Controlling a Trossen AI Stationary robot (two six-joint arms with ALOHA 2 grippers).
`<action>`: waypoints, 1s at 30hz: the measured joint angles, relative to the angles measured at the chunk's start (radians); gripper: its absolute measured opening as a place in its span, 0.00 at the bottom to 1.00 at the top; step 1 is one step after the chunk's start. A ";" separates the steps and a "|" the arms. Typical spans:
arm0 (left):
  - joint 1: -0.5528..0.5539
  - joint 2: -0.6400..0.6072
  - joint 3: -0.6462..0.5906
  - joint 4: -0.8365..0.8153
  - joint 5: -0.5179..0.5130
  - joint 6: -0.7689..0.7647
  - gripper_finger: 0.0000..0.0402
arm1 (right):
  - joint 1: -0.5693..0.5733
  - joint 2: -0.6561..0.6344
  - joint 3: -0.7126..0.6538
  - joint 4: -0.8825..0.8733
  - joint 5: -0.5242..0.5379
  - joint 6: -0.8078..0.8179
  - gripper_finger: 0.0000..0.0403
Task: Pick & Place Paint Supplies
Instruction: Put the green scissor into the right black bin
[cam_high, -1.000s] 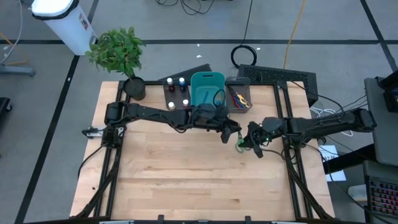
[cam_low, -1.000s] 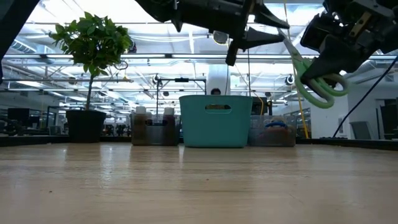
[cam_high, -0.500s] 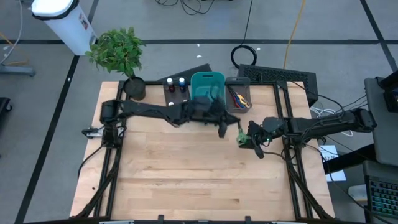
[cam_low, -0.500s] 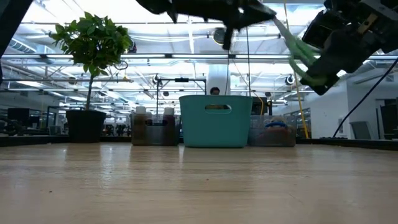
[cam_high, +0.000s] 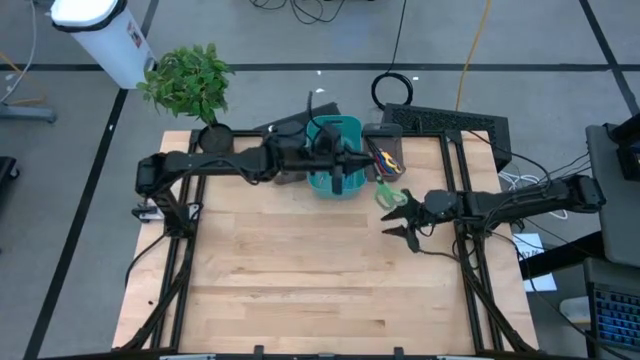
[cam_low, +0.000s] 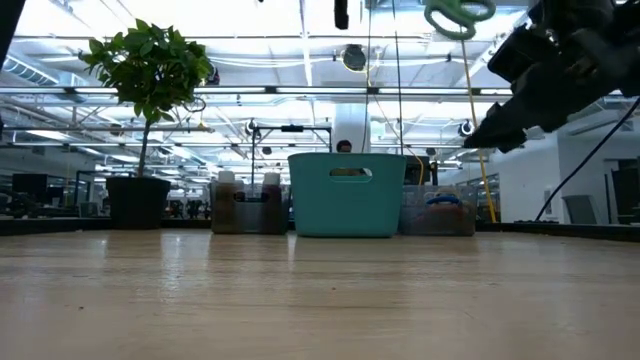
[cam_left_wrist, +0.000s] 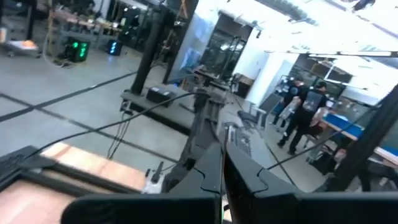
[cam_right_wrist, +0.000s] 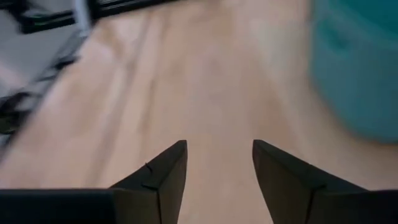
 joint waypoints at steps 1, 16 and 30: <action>0.005 0.001 -0.001 -0.007 -0.002 -0.003 0.00 | 0.000 0.000 -0.010 0.027 0.043 -0.028 0.44; 0.153 0.050 -0.143 0.144 -0.119 -0.192 0.00 | 0.000 0.000 -0.042 0.193 0.579 -0.376 0.40; 0.205 0.086 -0.268 0.412 -0.113 -0.350 0.00 | 0.000 0.000 -0.042 0.393 0.767 -0.592 0.40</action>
